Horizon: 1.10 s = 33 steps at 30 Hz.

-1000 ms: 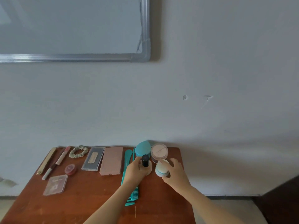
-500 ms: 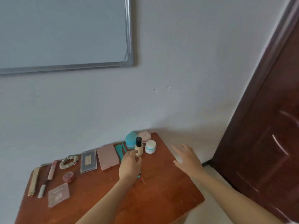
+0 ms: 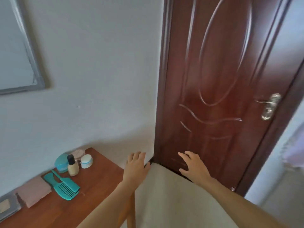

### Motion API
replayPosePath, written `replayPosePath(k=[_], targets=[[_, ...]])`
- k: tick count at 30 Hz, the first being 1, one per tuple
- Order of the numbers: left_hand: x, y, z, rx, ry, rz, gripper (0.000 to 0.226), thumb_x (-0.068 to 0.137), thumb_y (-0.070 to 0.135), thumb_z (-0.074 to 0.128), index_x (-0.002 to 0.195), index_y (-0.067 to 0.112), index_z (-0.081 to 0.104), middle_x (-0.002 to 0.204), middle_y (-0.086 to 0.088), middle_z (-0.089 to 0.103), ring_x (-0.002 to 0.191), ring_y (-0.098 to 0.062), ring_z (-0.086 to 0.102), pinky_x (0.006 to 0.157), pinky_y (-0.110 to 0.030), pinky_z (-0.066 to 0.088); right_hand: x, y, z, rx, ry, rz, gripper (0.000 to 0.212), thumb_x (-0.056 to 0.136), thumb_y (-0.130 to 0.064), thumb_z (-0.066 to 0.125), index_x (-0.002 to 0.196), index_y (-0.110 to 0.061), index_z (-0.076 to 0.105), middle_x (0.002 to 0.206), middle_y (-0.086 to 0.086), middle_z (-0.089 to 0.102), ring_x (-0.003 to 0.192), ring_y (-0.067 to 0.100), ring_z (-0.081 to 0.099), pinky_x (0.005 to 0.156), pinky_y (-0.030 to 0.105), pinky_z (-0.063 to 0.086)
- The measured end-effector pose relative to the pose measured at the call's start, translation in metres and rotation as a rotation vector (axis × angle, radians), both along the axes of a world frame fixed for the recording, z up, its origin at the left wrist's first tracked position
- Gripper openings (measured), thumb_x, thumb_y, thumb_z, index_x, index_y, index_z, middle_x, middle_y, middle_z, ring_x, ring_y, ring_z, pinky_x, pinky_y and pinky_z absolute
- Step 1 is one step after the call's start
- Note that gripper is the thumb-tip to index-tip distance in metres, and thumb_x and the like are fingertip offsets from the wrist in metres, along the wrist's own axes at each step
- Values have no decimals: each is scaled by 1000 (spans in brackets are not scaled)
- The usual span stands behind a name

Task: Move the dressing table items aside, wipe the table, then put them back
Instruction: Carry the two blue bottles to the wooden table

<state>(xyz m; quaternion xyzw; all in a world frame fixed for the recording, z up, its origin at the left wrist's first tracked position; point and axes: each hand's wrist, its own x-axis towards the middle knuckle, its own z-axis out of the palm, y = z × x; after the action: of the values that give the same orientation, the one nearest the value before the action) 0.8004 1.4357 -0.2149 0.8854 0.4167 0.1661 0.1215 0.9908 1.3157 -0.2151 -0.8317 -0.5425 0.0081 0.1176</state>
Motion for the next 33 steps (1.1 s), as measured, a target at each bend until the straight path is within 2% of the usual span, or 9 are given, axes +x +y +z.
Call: replayPosePath(k=[8,11,14,17,22,24,27,33], targets=[[177,-147,15,6,-36,-280,52,96,39,36,144,19,27,149,3,28,137,-20,20,110,-36,27,126,-215,13,29,-9,-346,63,89,-36,52,144,-30,22,150,0,21,136,21,23,110,30,27],[244,-223,16,-23,-113,-376,50,96,37,39,142,18,32,147,3,32,136,-19,23,108,-34,28,167,-309,16,15,-9,-451,63,89,-37,52,144,-30,22,150,0,22,136,20,24,110,29,27],[300,-302,11,-93,-201,-531,46,95,31,44,138,15,39,144,0,39,135,-18,28,109,-32,27,197,-398,16,62,0,-567,64,86,-40,53,143,-25,29,149,4,26,134,26,27,108,32,30],[347,-371,6,-154,-248,-663,43,94,25,47,135,10,44,137,-2,47,131,-20,34,107,-29,28,221,-475,14,67,0,-713,61,89,-36,54,143,-27,26,149,4,24,135,23,25,107,31,29],[404,-442,-2,-266,-239,-789,46,88,34,40,124,7,52,125,-7,54,123,-25,41,100,-31,34,243,-555,8,70,18,-861,61,91,-36,52,144,-29,23,151,2,21,137,20,22,106,30,31],[428,-468,-7,-291,-245,-838,40,93,26,46,129,9,49,131,-5,51,128,-24,37,104,-32,31,253,-583,6,63,24,-932,60,91,-35,52,144,-28,24,150,2,22,137,21,24,106,30,31],[465,-497,-13,-302,-256,-889,43,95,24,47,136,13,41,141,-2,43,133,-20,29,109,-29,26,273,-615,2,44,38,-1003,58,91,-35,51,143,-28,26,150,3,23,136,21,26,105,30,33],[557,-544,-14,-358,-286,-959,43,93,20,50,134,11,44,139,-5,46,133,-23,32,107,-31,30,332,-660,7,56,35,-1119,58,90,-35,54,142,-28,29,148,4,25,135,21,27,105,32,34]])
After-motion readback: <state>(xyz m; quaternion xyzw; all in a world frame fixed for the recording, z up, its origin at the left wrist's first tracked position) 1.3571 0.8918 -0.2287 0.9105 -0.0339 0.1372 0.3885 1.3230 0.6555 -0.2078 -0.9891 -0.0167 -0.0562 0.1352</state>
